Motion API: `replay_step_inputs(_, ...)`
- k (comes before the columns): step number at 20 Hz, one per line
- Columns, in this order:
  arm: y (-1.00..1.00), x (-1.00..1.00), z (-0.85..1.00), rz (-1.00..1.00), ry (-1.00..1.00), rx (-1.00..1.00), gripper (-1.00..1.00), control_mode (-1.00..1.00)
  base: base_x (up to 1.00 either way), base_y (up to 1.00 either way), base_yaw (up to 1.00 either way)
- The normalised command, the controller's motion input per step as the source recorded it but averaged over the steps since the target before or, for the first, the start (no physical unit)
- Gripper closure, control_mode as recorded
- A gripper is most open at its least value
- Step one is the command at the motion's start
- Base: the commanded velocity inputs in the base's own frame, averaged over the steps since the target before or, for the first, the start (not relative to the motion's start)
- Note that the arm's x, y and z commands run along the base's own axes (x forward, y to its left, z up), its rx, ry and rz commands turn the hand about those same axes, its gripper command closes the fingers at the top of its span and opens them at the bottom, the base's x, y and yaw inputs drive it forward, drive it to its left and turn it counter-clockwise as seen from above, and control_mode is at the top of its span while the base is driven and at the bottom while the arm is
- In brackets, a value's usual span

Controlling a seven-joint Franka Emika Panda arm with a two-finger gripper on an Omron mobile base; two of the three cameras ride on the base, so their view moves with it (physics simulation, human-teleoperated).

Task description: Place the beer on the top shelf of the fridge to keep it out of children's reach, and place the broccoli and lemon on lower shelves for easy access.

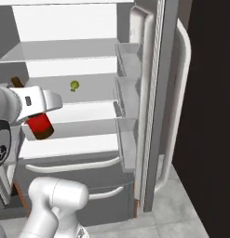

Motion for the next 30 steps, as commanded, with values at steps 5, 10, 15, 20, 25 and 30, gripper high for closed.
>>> replay_step_inputs(5, 0.0, 0.0, 0.0, 0.0, 0.0, 0.0, 1.0, 1.0, 0.28, -0.29, 0.2)
replay_step_inputs(10, 0.0, 0.0, 0.0, 0.0, 0.0, 0.0, 1.0, 1.0, 0.28, 0.0, 0.1)
replay_step_inputs(15, 0.0, 0.0, 0.0, 0.0, 0.0, 0.0, 1.0, 1.0, 0.38, 0.0, 0.08)
replay_step_inputs(20, 0.0, 0.0, 0.0, 0.0, 0.0, 0.0, 1.0, 1.0, 0.61, 0.0, 0.1)
replay_step_inputs(25, 0.0, 0.0, 0.0, 0.0, 0.0, 0.0, 1.0, 1.0, 0.72, 0.0, 0.1)
replay_step_inputs(30, 0.0, 0.0, 0.0, 0.0, 0.0, 0.0, 1.0, 1.0, 0.65, 0.0, 0.13)
